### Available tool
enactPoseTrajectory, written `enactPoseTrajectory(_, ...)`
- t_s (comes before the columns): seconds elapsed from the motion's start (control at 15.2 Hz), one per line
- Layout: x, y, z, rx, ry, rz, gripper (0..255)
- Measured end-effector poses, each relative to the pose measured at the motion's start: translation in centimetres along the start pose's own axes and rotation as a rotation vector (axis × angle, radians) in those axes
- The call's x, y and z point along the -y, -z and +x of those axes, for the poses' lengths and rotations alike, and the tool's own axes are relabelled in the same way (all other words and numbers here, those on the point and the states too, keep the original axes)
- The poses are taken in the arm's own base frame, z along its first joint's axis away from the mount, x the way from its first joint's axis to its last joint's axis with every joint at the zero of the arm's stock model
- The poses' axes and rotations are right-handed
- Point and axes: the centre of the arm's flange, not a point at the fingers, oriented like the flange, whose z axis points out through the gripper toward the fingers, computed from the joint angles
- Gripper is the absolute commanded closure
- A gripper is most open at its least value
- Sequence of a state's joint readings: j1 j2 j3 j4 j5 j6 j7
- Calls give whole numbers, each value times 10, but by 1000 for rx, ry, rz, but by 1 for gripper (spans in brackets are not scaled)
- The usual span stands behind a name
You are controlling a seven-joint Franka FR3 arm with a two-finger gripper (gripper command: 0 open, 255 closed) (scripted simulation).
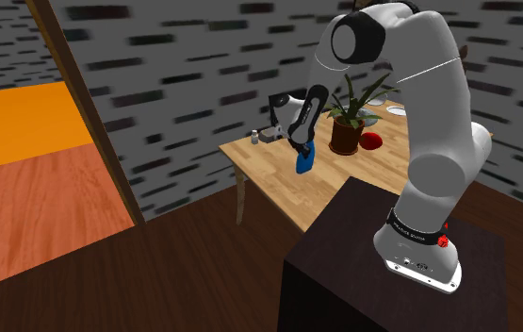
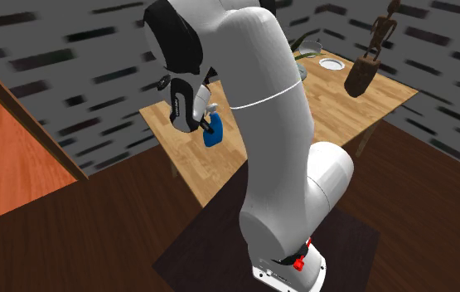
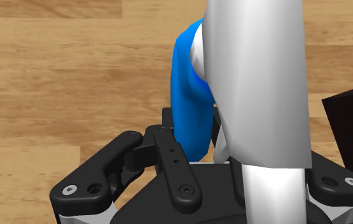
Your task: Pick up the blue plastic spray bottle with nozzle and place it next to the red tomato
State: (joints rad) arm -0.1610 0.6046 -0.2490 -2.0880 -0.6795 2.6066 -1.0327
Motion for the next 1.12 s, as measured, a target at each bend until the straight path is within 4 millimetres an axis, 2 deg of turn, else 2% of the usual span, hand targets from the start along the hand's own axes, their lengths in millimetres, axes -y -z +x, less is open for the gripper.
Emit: enactPoseTrajectory(1.12,-2,80,-40,0,0,0,255)
